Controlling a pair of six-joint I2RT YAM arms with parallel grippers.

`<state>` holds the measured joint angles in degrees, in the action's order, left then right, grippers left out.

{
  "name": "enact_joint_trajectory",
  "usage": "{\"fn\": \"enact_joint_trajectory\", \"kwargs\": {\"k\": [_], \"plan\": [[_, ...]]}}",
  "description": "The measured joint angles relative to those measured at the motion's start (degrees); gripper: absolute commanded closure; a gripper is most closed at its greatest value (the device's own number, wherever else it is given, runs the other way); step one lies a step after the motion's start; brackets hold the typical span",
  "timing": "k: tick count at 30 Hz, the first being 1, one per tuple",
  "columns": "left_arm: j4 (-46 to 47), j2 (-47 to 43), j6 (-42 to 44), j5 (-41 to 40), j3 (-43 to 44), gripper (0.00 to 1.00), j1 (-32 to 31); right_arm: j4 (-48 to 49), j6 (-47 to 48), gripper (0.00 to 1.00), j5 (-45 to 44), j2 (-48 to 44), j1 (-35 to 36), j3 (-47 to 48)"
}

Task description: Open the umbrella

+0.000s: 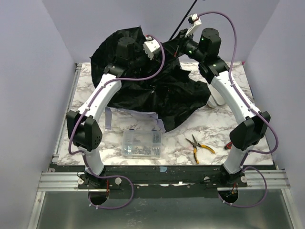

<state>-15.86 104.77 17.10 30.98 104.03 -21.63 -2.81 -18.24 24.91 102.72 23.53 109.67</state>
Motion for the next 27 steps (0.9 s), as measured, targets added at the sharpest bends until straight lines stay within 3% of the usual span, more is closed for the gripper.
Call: {"fn": "enact_joint_trajectory", "kwargs": {"k": [6,11,27], "plan": [[-2.56,0.92,3.48,-0.17,4.07,0.72,0.02,2.89,-1.33,0.99,0.20,0.00,-0.31,0.00],[-2.64,2.03,4.15,-1.75,5.18,0.63,0.15,3.08,-1.33,0.99,0.20,0.00,-0.59,0.00],[-4.00,4.17,7.13,-3.54,6.29,0.62,1.03,3.13,-1.18,0.99,-0.68,0.00,-0.87,0.72]]}}
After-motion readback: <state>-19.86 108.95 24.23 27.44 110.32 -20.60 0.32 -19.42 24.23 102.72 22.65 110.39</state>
